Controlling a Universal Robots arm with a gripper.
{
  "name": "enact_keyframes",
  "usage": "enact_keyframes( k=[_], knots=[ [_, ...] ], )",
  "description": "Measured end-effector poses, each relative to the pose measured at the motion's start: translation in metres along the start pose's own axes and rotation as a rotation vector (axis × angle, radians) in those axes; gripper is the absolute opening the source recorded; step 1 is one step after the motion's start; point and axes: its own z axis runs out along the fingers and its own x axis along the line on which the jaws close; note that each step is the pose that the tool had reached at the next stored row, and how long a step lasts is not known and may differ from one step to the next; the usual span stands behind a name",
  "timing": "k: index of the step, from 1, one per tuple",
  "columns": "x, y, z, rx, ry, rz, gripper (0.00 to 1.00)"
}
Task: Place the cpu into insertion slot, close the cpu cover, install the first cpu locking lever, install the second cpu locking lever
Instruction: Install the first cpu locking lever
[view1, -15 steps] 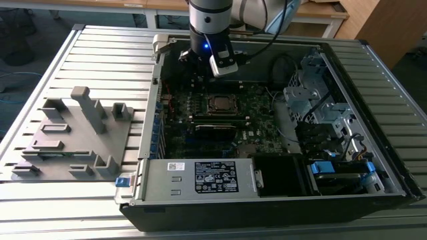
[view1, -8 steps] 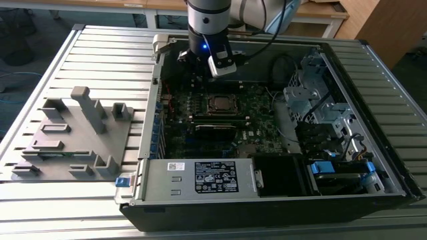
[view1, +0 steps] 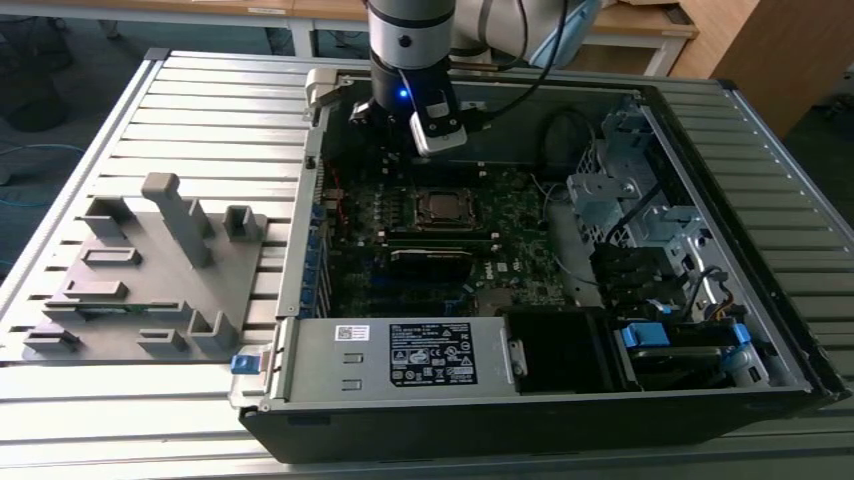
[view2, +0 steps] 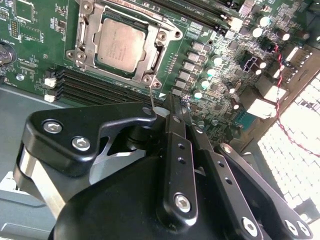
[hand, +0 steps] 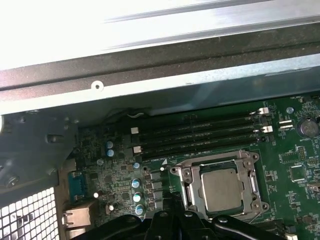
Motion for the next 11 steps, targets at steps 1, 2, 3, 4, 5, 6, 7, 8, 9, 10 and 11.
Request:
enact_keyframes(
  k=[1, 2, 3, 4, 5, 6, 7, 8, 9, 10, 11],
  knots=[
    [0.0, 0.0, 0.0, 0.0001, 0.0001, 0.0, 0.1],
    [0.0, 0.0, 0.0, 0.0001, 0.0001, -0.001, 0.1],
    [0.0001, -0.0001, 0.0, 0.0001, 0.0002, -0.001, 0.1],
    [0.0001, -0.0001, -0.0001, 0.0001, 0.0005, -0.003, 0.1],
    [0.0001, -0.0001, -0.0001, 0.0001, 0.0009, -0.007, 0.1],
    [0.0002, -0.0001, -0.0001, 0.0002, 0.0013, -0.01, 0.1],
    [0.0002, -0.0001, -0.0001, 0.0001, 0.0017, -0.015, 0.1],
    [0.0001, -0.0001, 0.0, 0.0001, 0.0021, -0.018, 0.1],
    [0.0001, -0.0001, 0.0, 0.0, 0.0021, -0.019, 0.1],
    [0.0001, -0.0001, 0.0, 0.0001, 0.0022, -0.019, 0.1],
    [0.0001, -0.0001, 0.0, 0.0001, 0.0022, -0.019, 0.1]
  ],
)
